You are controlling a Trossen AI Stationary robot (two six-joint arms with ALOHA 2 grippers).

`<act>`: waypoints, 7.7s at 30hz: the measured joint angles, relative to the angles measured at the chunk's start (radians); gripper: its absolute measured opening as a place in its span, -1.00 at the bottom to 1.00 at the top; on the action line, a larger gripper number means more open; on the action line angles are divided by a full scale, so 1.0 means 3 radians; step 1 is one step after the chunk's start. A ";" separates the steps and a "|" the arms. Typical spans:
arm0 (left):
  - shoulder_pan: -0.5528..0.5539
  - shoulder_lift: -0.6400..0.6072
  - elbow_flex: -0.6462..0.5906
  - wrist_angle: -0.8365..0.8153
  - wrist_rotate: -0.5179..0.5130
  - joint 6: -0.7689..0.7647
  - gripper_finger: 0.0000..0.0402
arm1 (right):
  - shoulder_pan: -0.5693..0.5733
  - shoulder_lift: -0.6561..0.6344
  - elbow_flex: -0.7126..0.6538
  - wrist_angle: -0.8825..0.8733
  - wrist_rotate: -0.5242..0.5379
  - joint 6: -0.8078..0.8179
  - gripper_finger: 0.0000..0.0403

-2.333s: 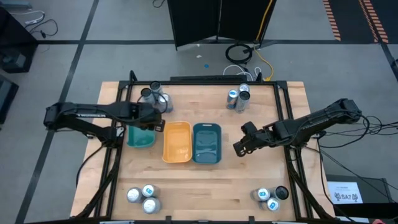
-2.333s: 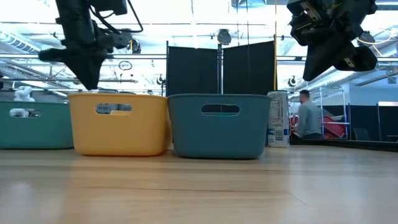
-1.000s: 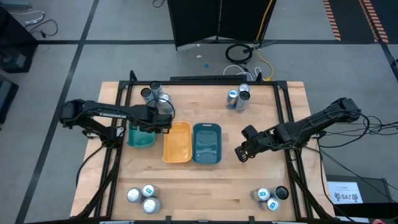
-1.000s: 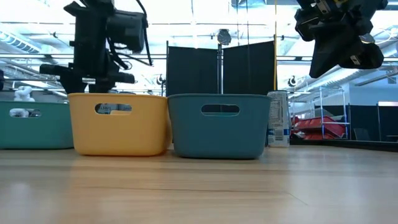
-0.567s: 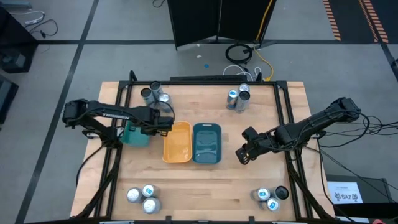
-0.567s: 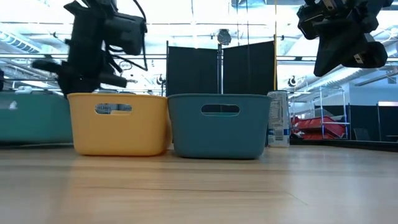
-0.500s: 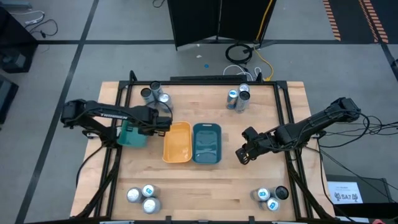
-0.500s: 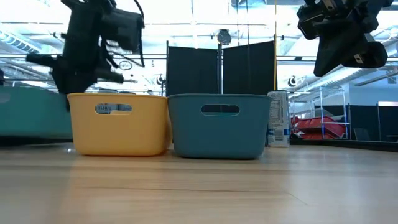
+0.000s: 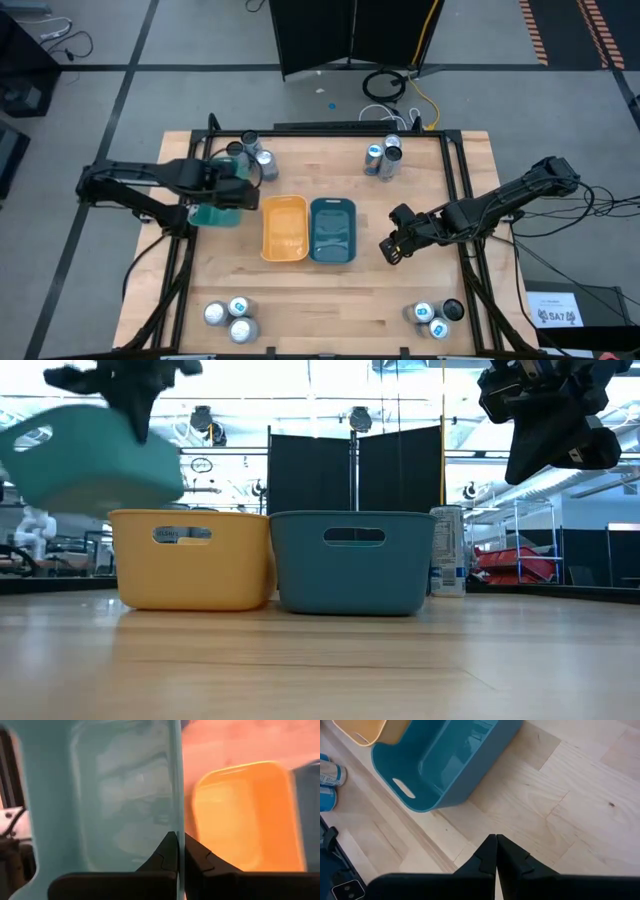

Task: Sort soda cans
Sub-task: Move the green bin to the right side of the blue bin

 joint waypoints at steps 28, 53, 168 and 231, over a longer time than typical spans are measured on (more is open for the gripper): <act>-0.0284 0.1544 0.1902 0.0669 0.0122 0.1957 -0.97 | 0.0109 -0.1236 0.0000 -0.0200 0.0152 -0.0681 -1.00; -0.0211 0.3096 0.3482 0.0722 0.0572 0.1777 -0.97 | 0.0100 -0.1170 0.1247 -0.1182 0.0427 -0.1549 -1.00; -0.0292 0.0020 -0.0033 0.1020 -0.0590 0.1254 -0.39 | 0.0874 0.0681 0.0937 -0.2338 0.0015 -0.2458 -1.00; -0.0268 -0.0415 -0.0914 0.2107 -0.0081 0.2819 -0.39 | 0.0646 0.0478 0.1283 -0.2638 -0.0070 0.2654 -0.54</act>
